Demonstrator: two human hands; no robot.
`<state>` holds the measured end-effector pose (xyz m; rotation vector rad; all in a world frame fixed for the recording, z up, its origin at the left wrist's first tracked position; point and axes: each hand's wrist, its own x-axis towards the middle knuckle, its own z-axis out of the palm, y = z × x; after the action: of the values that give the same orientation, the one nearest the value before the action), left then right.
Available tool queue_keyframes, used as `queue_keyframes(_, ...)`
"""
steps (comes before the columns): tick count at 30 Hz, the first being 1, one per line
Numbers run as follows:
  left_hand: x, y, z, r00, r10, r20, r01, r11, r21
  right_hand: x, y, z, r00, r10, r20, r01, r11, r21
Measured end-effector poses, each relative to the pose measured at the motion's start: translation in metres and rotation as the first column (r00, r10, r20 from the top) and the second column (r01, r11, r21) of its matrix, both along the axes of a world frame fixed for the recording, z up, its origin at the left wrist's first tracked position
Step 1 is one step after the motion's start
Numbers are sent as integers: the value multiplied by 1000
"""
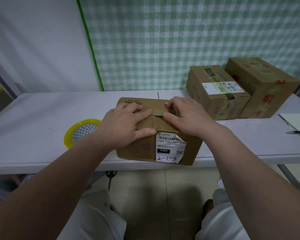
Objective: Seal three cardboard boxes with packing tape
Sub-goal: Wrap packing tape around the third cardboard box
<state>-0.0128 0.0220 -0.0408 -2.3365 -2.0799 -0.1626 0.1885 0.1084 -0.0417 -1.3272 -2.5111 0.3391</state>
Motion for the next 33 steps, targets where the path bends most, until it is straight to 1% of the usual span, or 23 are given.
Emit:
queue_keyframes(2, 2, 0, 3, 1000, 22, 10, -22, 999, -28, 0, -1, 3, 999, -13, -39, 11, 999, -35)
queue_keyframes(3, 3, -1, 4, 999, 31, 15, -30, 999, -36, 0, -2, 5, 996, -25, -90, 20, 998, -55)
queue_keyframes(5, 3, -3, 6, 998, 43, 50, -41, 998, -41, 2, -6, 8, 957, -107, -271, 68, 986, -152)
queue_keyframes(6, 2, -4, 7, 995, 48, 83, -45, 998, -38, 5, -8, 9, 900, -181, -397, 90, 967, -238)
queue_keyframes(7, 0, -5, 6, 990, 58, 132, -54, 998, -30, 9, -7, 7, 815, -270, -513, 94, 934, -344)
queue_keyframes(8, -2, -7, 5, 977, 74, 202, -74, 997, -6, 13, -7, 6, 720, -367, -589, 85, 889, -450)
queue_keyframes(9, -5, -8, 3, 952, 101, 290, -114, 993, 29, 17, -6, 3, 637, -460, -618, 74, 835, -545)
queue_keyframes(11, -11, -10, -2, 866, 164, 472, -233, 968, 92, 23, -4, -4, 492, -606, -625, 19, 725, -688)
queue_keyframes(12, -14, -11, -6, 813, 191, 550, -289, 953, 96, 26, -3, -8, 438, -654, -617, -14, 681, -732)
queue_keyframes(13, -15, -12, -9, 758, 206, 619, -328, 941, 89, 28, -3, -13, 413, -681, -604, -33, 652, -757)
queue_keyframes(15, -17, -13, -14, 639, 237, 732, -389, 920, 42, 28, -8, -18, 430, -693, -579, -27, 631, -775)
queue_keyframes(16, -18, -12, -16, 582, 259, 771, -419, 908, 12, 28, -11, -19, 434, -689, -580, -15, 638, -770)
queue_keyframes(19, -25, -6, -18, 462, 314, 829, -522, 852, -32, 28, -14, -12, 363, -673, -645, 2, 692, -722)
queue_keyframes(20, -29, -4, -17, 429, 328, 842, -552, 833, -44, 28, -15, -8, 369, -654, -661, 10, 714, -700)
queue_keyframes(21, -31, -1, -17, 391, 337, 856, -577, 815, -56, 27, -16, -3, 397, -625, -672, 7, 734, -679)
queue_keyframes(23, -36, 3, -17, 305, 335, 891, -609, 788, -88, 26, -19, 5, 445, -557, -701, -41, 769, -637)
queue_keyframes(25, -39, 7, -18, 228, 328, 917, -617, 777, -125, 23, -21, 12, 439, -492, -752, -126, 795, -593)
queue_keyframes(27, -40, 8, -19, 175, 331, 927, -604, 780, -165, 20, -22, 15, 425, -439, -792, -191, 812, -552)
queue_keyframes(30, -39, 11, -19, 128, 362, 923, -558, 796, -234, 15, -23, 18, 431, -380, -818, -198, 845, -497)
queue_keyframes(33, -25, 10, -11, 153, 400, 904, -476, 831, -287, 10, -26, 24, 448, -356, -820, -172, 866, -470)
